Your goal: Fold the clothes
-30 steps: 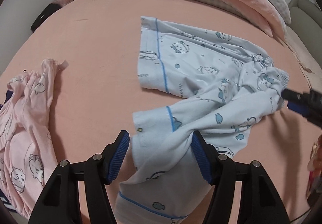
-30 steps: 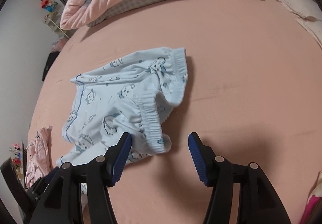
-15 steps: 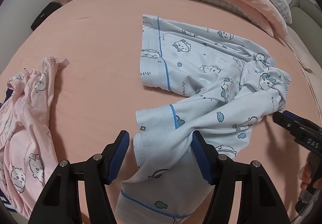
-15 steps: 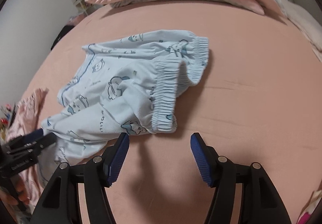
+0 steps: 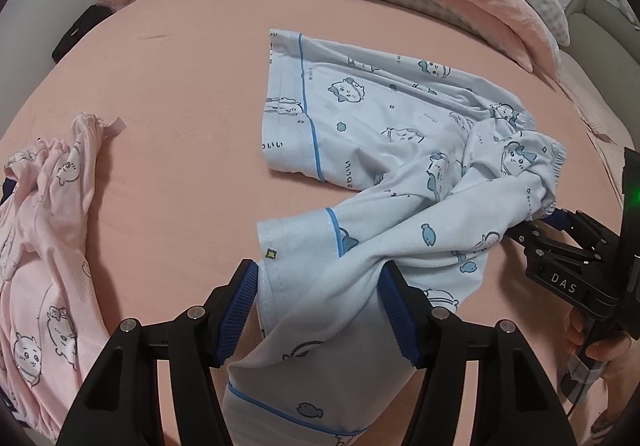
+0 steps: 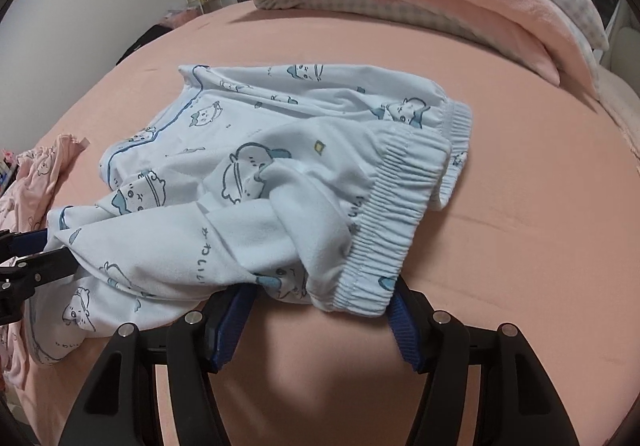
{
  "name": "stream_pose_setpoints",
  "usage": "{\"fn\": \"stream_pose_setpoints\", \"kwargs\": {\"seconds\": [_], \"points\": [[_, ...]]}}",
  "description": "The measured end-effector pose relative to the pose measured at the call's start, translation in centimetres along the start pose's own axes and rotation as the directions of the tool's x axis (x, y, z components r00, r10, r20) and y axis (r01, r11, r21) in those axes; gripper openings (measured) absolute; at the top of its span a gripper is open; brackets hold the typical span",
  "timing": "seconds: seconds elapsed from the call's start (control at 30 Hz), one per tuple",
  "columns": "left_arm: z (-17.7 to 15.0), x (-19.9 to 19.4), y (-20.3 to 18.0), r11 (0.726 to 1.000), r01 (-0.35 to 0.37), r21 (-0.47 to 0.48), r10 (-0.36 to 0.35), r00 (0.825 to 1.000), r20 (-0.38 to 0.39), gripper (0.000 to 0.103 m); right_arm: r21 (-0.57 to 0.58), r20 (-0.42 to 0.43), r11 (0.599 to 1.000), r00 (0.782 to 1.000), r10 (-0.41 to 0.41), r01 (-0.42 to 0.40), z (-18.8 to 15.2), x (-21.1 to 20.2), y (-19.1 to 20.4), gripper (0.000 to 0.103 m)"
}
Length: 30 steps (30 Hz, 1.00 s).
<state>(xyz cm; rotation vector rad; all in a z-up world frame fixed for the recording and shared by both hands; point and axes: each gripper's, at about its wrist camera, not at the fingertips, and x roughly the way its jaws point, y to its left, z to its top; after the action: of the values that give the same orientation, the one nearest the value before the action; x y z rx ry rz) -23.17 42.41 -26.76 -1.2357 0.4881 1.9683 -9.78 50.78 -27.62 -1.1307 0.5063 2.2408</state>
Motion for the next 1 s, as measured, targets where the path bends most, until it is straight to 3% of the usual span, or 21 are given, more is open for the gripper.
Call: {"fn": "stream_pose_setpoints", "kwargs": {"seconds": [0.07,0.23,0.33,0.43,0.67,1.0], "points": [[-0.1,0.1,-0.1,1.000,-0.007,-0.003,0.007,1.000,-0.002,0.055,0.002,0.002,1.000,1.000,-0.006,0.006,0.0,0.0,0.0,0.057],[-0.3,0.1,-0.6,1.000,0.004,0.001,-0.004,1.000,0.004,0.040,0.038,-0.010,0.999,1.000,0.012,-0.012,0.2,-0.3,-0.4,0.027],[-0.4,0.1,-1.0,1.000,0.020,0.008,-0.020,1.000,0.013,0.026,0.033,-0.012,0.999,1.000,0.002,-0.002,0.3,-0.6,-0.3,0.023],[-0.4,-0.2,-0.9,0.999,0.041,-0.014,-0.040,0.999,0.036,0.021,0.010,-0.012,0.999,0.999,-0.033,0.033,0.4,-0.8,0.0,0.022],[-0.2,-1.6,-0.5,0.993,0.099,-0.062,-0.094,0.993,0.075,0.018,0.047,0.017,0.999,1.000,-0.024,0.024,0.7,-2.6,-0.5,0.022],[-1.7,-3.7,-1.8,0.991,0.135,-0.023,-0.132,0.987,0.091,0.017,0.086,0.028,0.996,1.000,0.001,-0.004,-1.3,-7.1,-2.3,0.021]]}}
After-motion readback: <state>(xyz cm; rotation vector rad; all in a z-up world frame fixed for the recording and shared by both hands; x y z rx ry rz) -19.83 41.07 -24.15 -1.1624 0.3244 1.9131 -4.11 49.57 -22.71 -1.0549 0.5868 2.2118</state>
